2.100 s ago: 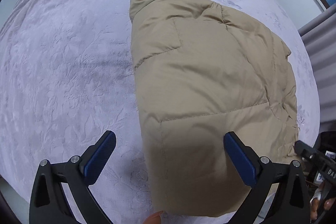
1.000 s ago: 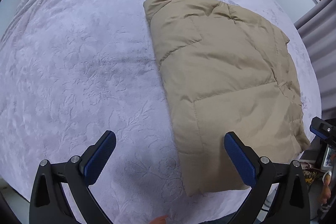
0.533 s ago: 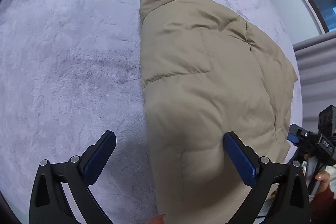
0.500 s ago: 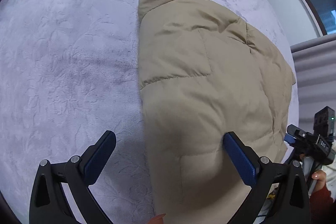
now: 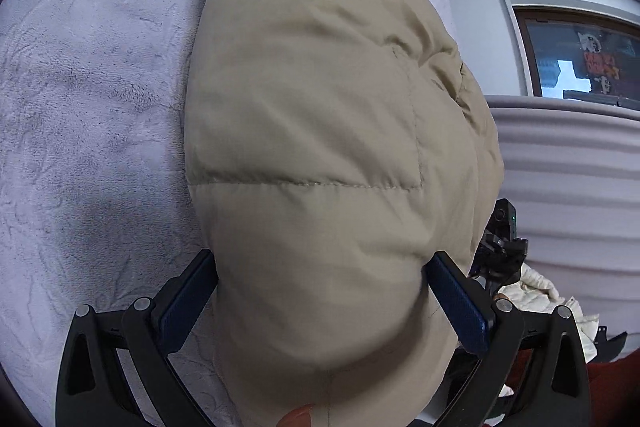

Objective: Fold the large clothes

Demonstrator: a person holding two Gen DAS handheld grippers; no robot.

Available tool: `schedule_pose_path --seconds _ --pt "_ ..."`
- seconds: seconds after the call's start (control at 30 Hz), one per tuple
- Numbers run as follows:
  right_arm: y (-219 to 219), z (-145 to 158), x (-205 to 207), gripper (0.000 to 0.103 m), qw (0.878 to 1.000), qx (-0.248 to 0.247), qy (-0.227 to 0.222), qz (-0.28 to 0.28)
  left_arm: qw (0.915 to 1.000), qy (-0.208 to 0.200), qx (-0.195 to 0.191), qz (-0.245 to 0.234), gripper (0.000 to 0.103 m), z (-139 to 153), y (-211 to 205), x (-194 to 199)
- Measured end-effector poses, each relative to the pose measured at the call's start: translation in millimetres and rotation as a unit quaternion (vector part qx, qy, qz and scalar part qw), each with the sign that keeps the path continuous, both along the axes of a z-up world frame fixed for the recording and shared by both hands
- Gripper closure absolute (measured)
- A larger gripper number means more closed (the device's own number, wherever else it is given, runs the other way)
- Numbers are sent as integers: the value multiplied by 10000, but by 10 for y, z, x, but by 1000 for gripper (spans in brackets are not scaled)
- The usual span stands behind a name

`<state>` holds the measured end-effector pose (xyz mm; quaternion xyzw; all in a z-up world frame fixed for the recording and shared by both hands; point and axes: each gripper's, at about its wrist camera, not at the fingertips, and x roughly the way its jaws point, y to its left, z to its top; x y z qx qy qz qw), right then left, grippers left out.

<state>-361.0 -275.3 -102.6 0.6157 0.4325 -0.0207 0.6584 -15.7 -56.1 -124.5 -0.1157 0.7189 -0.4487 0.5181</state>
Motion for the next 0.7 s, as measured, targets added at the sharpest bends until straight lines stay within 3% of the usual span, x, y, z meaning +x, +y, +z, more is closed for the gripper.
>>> schedule_pose_path --seconds 0.1,0.17,0.27,0.43,0.6,0.7 --pt "87 123 213 0 9982 -70 -435 403 9995 -265 112 -146 0 -5 -88 -39" --pt "173 160 371 0 9943 -485 -240 918 9982 -495 197 -275 0 -9 -174 -68" --pt "256 64 565 0 9844 -925 396 1443 9979 -470 237 -367 0 -56 -262 -41" --pt "235 -27 649 0 9878 -718 493 1289 9986 -347 373 -170 0 -41 -389 -127" --pt "220 -84 736 0 9895 -587 655 1146 9938 -903 647 -85 0 177 -494 -345" --pt "186 -122 751 0 9903 -440 865 998 9880 -1279 859 -143 11 324 -589 -455"
